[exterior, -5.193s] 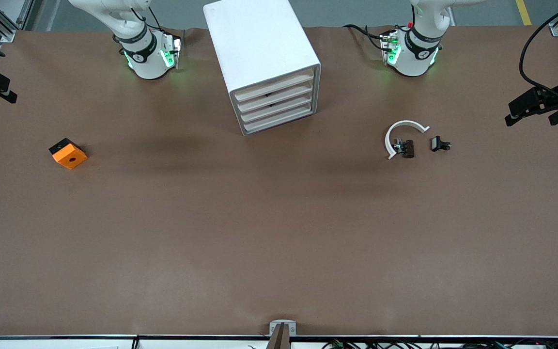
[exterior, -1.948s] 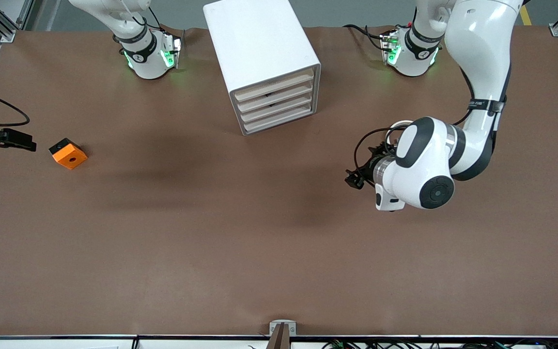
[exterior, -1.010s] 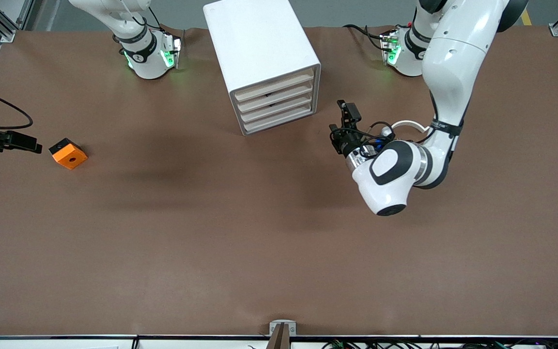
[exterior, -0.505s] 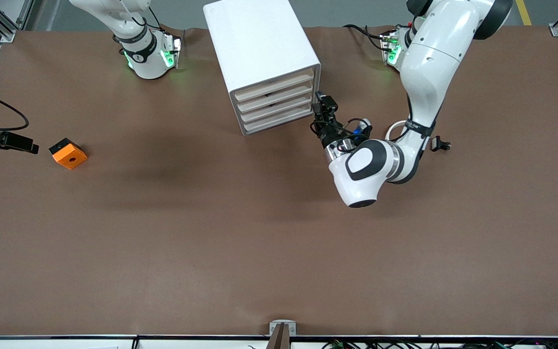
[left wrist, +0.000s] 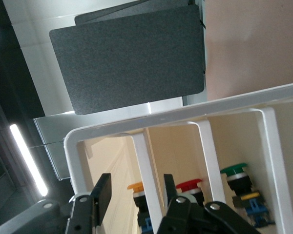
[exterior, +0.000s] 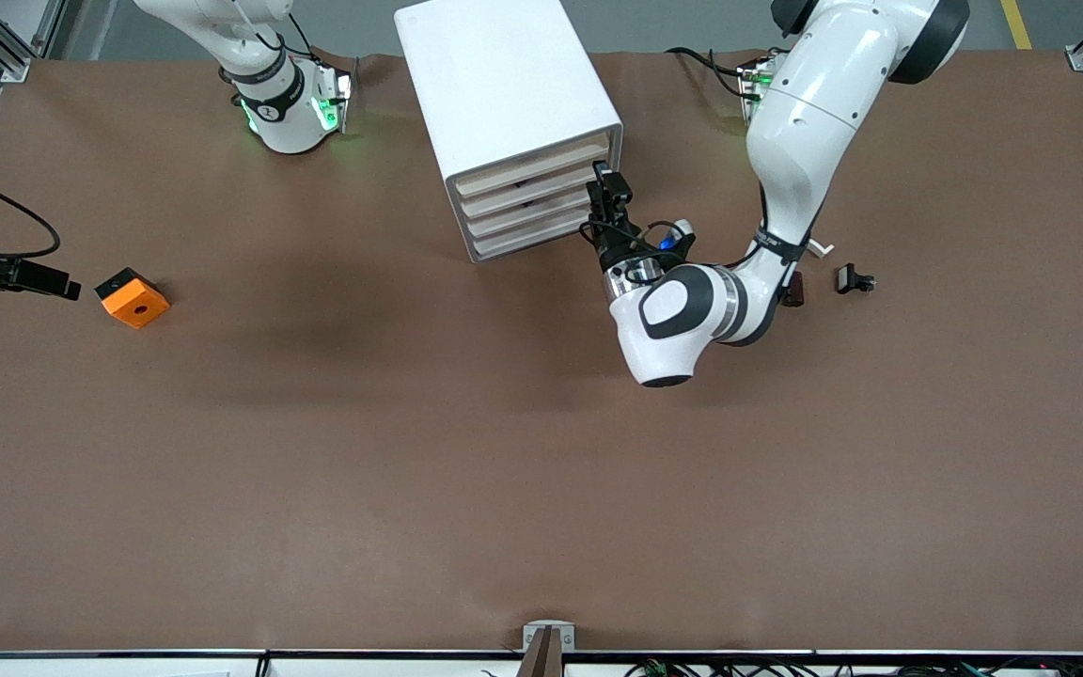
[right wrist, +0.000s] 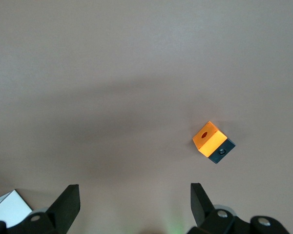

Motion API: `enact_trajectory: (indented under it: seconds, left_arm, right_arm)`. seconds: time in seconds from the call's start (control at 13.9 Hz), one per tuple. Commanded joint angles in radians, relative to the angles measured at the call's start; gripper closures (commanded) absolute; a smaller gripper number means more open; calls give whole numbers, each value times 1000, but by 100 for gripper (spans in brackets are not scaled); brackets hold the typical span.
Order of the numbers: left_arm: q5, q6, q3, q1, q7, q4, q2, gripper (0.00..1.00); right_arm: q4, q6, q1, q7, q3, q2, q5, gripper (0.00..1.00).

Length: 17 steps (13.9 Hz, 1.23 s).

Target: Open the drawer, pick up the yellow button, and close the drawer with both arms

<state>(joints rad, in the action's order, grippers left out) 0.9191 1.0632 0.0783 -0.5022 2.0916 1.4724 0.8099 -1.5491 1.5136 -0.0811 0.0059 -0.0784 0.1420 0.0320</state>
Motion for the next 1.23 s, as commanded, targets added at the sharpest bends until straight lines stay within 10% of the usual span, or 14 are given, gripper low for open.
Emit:
enact_trajectory:
  seconds: [0.0, 0.36, 0.79, 1.15]
  left_arm:
    - [21, -12, -5, -33, 24, 20, -6, 50]
    - [21, -8, -5, -71, 22, 42, -5, 50]
    - [20, -2, -6, -81, 21, 46, 14, 89]
    - [20, 1, -8, -68, 19, 43, 15, 90]
  right_arm:
    - [9, -10, -11, 40, 6, 5, 20, 0]
    - [9, -9, -6, 40, 6, 4, 20, 0]
    - [12, -3, 46, 214, 9, 4, 20, 0]
    - [20, 3, 194, 506, 9, -4, 14, 0]
